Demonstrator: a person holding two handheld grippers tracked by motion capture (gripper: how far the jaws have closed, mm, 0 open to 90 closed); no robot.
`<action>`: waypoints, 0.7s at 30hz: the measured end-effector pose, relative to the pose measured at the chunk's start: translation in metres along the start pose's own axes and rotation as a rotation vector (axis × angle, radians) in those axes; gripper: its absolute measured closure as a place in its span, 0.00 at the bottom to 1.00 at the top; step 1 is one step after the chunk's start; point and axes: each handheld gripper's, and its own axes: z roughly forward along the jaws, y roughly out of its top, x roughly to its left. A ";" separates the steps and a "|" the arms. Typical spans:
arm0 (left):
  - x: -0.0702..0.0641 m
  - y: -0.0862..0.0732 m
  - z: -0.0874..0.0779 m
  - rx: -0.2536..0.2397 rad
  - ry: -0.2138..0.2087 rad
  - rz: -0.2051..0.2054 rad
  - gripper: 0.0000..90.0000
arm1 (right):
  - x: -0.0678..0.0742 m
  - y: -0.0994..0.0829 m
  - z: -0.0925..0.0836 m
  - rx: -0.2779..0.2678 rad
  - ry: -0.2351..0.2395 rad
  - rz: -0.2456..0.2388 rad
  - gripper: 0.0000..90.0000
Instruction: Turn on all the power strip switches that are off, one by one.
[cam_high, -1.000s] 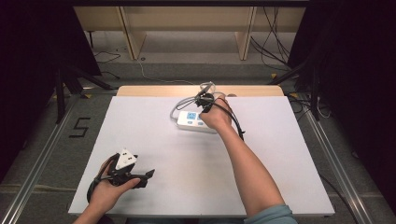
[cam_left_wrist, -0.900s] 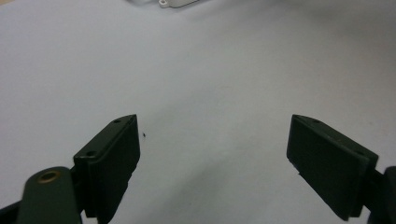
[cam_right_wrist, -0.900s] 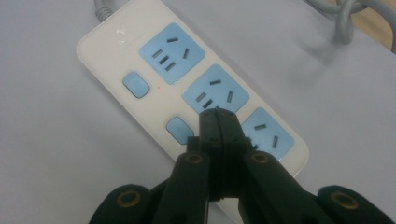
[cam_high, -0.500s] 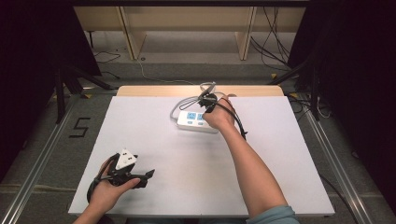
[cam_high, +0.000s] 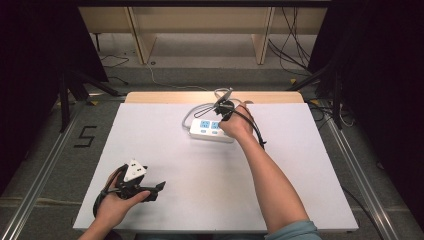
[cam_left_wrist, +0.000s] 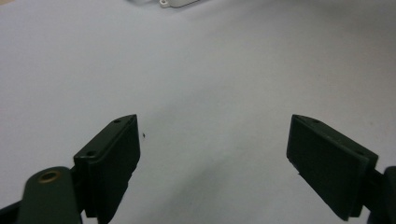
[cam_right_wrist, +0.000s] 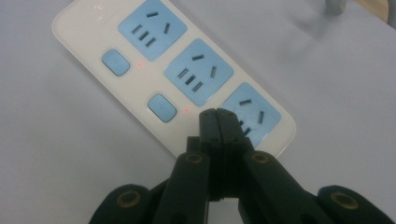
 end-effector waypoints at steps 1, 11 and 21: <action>0.000 0.000 0.000 0.003 -0.001 0.002 0.19 | 0.000 0.000 0.000 0.000 0.000 0.000 1.00; 0.000 0.000 0.000 0.000 -0.001 -0.002 0.19 | -0.001 -0.001 0.000 0.010 0.004 0.007 1.00; 0.000 0.000 0.000 0.002 -0.001 0.001 0.19 | -0.001 -0.003 0.005 0.032 0.003 0.014 1.00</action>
